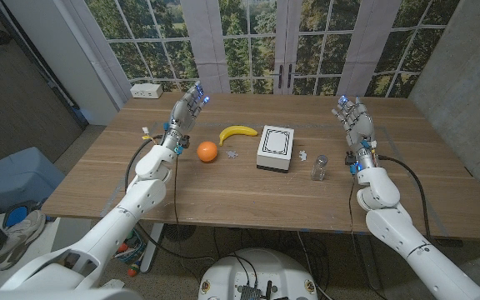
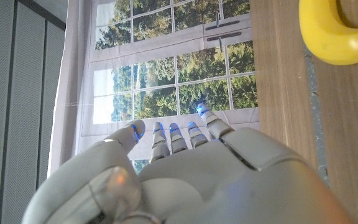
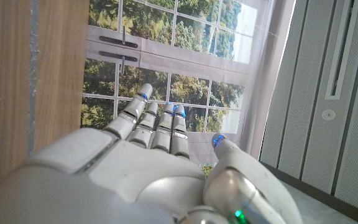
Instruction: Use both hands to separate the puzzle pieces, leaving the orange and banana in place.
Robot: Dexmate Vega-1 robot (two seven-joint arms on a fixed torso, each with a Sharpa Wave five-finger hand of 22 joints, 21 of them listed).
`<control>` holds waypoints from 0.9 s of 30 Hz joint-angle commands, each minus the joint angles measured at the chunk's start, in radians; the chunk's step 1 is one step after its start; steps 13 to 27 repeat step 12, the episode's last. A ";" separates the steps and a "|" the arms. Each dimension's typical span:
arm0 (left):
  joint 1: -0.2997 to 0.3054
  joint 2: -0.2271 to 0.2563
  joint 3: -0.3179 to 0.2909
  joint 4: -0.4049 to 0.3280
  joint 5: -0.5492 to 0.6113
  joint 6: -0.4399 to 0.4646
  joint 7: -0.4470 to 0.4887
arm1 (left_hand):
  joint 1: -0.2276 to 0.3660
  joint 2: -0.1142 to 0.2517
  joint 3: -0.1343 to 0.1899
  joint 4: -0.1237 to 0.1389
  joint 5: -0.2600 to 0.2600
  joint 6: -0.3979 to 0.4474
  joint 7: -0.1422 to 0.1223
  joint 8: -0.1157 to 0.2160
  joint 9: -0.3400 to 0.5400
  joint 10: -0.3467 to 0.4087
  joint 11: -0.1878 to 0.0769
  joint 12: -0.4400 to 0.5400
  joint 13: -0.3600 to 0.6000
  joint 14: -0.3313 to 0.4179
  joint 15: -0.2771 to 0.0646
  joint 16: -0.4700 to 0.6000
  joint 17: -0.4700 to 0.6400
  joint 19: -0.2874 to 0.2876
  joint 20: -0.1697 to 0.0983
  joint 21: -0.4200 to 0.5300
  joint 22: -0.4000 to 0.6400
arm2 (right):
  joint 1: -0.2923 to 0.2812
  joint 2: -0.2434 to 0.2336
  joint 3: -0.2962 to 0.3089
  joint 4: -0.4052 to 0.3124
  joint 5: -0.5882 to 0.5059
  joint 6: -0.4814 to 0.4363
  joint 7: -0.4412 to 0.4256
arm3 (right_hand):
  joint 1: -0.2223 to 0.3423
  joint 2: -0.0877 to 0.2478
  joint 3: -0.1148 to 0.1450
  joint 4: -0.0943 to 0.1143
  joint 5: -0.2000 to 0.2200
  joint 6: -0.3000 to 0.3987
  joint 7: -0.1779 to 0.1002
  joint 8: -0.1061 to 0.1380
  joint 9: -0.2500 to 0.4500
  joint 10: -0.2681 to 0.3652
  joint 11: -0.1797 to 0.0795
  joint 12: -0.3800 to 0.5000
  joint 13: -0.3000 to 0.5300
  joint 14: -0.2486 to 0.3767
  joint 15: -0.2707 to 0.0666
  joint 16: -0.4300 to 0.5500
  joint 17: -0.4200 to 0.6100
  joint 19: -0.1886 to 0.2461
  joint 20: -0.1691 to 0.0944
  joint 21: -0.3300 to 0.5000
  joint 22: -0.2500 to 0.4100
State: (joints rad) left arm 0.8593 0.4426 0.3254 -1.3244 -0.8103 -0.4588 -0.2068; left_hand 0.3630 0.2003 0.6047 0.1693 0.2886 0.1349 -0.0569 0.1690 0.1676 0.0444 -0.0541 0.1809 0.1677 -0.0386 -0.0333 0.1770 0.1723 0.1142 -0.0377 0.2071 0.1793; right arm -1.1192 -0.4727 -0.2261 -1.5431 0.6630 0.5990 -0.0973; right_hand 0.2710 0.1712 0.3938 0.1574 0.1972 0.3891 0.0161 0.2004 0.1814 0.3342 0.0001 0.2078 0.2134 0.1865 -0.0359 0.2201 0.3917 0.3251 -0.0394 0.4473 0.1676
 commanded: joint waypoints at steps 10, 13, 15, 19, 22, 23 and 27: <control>0.118 0.010 -0.057 -0.061 0.009 -0.019 0.102 | -0.043 -0.035 0.001 -0.015 -0.028 -0.033 0.001 0.000 0.002 -0.034 -0.003 -0.003 0.002 -0.039 -0.070 -0.006 -0.001 -0.022 -0.033 -0.007 0.002 | 0.071 0.012 -0.022 0.017 0.094 -0.050 0.117 | -0.002 0.000 0.019 -0.016 0.001 0.003 0.014 -0.002 0.003 0.006 0.009 0.002 -0.002 0.009 -0.050 -0.009 -0.014 0.011 -0.048 -0.009 0.003; 0.111 0.007 -0.057 -0.055 0.013 -0.029 0.098 | -0.046 -0.030 0.002 -0.016 -0.030 -0.034 0.003 0.001 0.002 -0.036 -0.002 -0.003 0.002 -0.040 -0.069 -0.006 -0.001 -0.023 -0.032 -0.007 0.002 | 0.082 0.011 -0.023 0.024 0.104 -0.062 0.127 | -0.002 -0.001 0.021 -0.017 0.000 0.003 0.014 -0.002 0.003 0.006 0.009 0.002 -0.002 0.008 -0.050 -0.011 -0.016 0.011 -0.047 -0.009 0.003; 0.111 0.007 -0.057 -0.055 0.013 -0.029 0.098 | -0.046 -0.030 0.002 -0.016 -0.030 -0.034 0.003 0.001 0.002 -0.036 -0.002 -0.003 0.002 -0.040 -0.069 -0.006 -0.001 -0.023 -0.032 -0.007 0.002 | 0.082 0.011 -0.023 0.024 0.104 -0.062 0.127 | -0.002 -0.001 0.021 -0.017 0.000 0.003 0.014 -0.002 0.003 0.006 0.009 0.002 -0.002 0.008 -0.050 -0.011 -0.016 0.011 -0.047 -0.009 0.003; 0.111 0.007 -0.057 -0.055 0.013 -0.029 0.098 | -0.046 -0.030 0.002 -0.016 -0.030 -0.034 0.003 0.001 0.002 -0.036 -0.002 -0.003 0.002 -0.040 -0.069 -0.006 -0.001 -0.023 -0.032 -0.007 0.002 | 0.082 0.011 -0.023 0.024 0.104 -0.062 0.127 | -0.002 -0.001 0.021 -0.017 0.000 0.003 0.014 -0.002 0.003 0.006 0.009 0.002 -0.002 0.008 -0.050 -0.011 -0.016 0.011 -0.047 -0.009 0.003; 0.111 0.007 -0.057 -0.055 0.013 -0.029 0.098 | -0.046 -0.030 0.002 -0.016 -0.030 -0.034 0.003 0.001 0.002 -0.036 -0.002 -0.003 0.002 -0.040 -0.069 -0.006 -0.001 -0.023 -0.032 -0.007 0.002 | 0.082 0.011 -0.023 0.024 0.104 -0.062 0.127 | -0.002 -0.001 0.021 -0.017 0.000 0.003 0.014 -0.002 0.003 0.006 0.009 0.002 -0.002 0.008 -0.050 -0.011 -0.016 0.011 -0.047 -0.009 0.003; 0.111 0.007 -0.057 -0.055 0.013 -0.029 0.098 | -0.046 -0.030 0.002 -0.016 -0.030 -0.034 0.003 0.001 0.002 -0.036 -0.002 -0.003 0.002 -0.040 -0.069 -0.006 -0.001 -0.023 -0.032 -0.007 0.002 | 0.082 0.011 -0.023 0.024 0.104 -0.062 0.127 | -0.002 -0.001 0.021 -0.017 0.000 0.003 0.014 -0.002 0.003 0.006 0.009 0.002 -0.002 0.008 -0.050 -0.011 -0.016 0.011 -0.047 -0.009 0.003; 0.111 0.007 -0.057 -0.055 0.013 -0.029 0.098 | -0.046 -0.030 0.002 -0.016 -0.030 -0.034 0.003 0.001 0.002 -0.036 -0.002 -0.003 0.002 -0.040 -0.069 -0.006 -0.001 -0.023 -0.032 -0.007 0.002 | 0.082 0.011 -0.023 0.024 0.104 -0.062 0.127 | -0.002 -0.001 0.021 -0.017 0.000 0.003 0.014 -0.002 0.003 0.006 0.009 0.002 -0.002 0.008 -0.050 -0.011 -0.016 0.011 -0.047 -0.009 0.003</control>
